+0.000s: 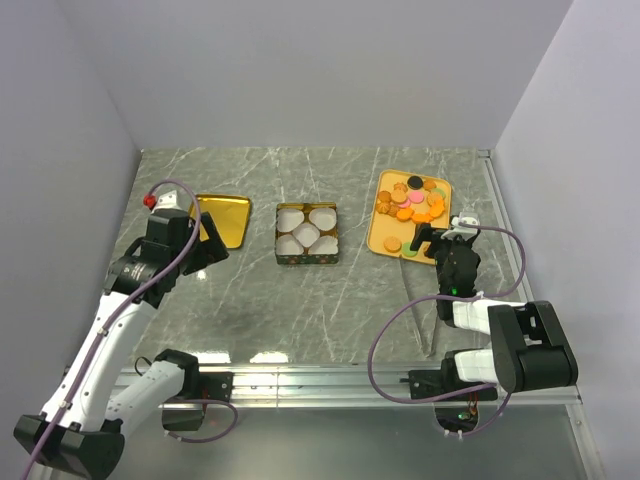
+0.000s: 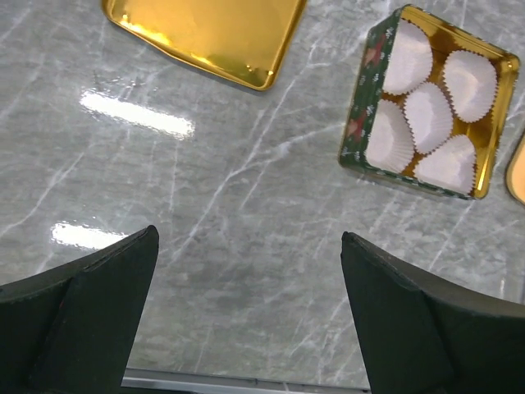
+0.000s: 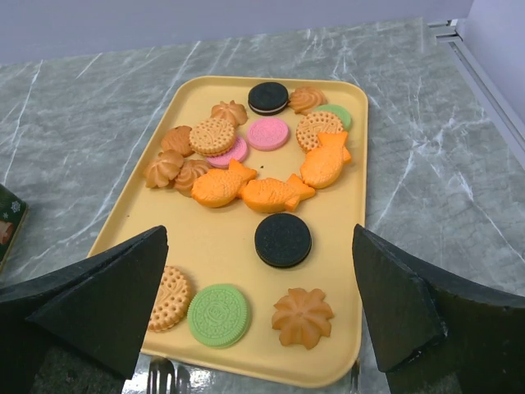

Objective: Pack the cookies

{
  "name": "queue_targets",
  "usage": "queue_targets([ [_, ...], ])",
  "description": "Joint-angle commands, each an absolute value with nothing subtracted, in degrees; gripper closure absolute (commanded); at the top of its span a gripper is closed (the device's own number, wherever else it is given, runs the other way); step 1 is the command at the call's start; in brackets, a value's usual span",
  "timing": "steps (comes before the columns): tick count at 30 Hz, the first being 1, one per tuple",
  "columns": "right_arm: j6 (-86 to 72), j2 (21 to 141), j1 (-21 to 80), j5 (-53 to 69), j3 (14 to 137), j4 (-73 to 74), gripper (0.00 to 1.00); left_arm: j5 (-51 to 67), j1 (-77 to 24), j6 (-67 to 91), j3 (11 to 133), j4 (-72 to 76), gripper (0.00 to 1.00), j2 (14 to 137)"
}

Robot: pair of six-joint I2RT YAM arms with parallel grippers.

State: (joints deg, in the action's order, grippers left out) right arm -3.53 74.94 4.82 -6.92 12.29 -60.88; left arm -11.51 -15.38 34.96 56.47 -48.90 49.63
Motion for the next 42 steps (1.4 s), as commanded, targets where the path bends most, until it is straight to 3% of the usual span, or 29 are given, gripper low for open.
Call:
queue_targets([
  [1, -3.1, 74.4, 4.4, -7.0, 12.2, -64.2, 0.00, -13.0, -15.6, 32.4, 59.2, -48.0, 0.00, 49.1],
  [32, -5.0, 74.1, 2.7, -7.2, 12.7, -63.7, 0.00, -15.1, -16.1, 31.4, 58.4, -49.3, 0.01, 40.1],
  [36, -8.6, 67.1, 2.5, -15.8, 21.3, -43.4, 0.00, -18.3, -16.5, 33.0, 57.9, -48.5, 0.01, 38.5],
  [38, -6.8, 63.7, 2.6, -12.5, 26.3, -34.3, 0.00, -19.9, -16.8, 35.0, 57.7, -49.0, 0.00, 37.7],
  [42, -11.3, 60.8, 2.5, -9.8, 42.8, -2.0, 0.00, -22.8, -17.7, 36.9, 57.7, -49.7, 0.01, 35.2],
])
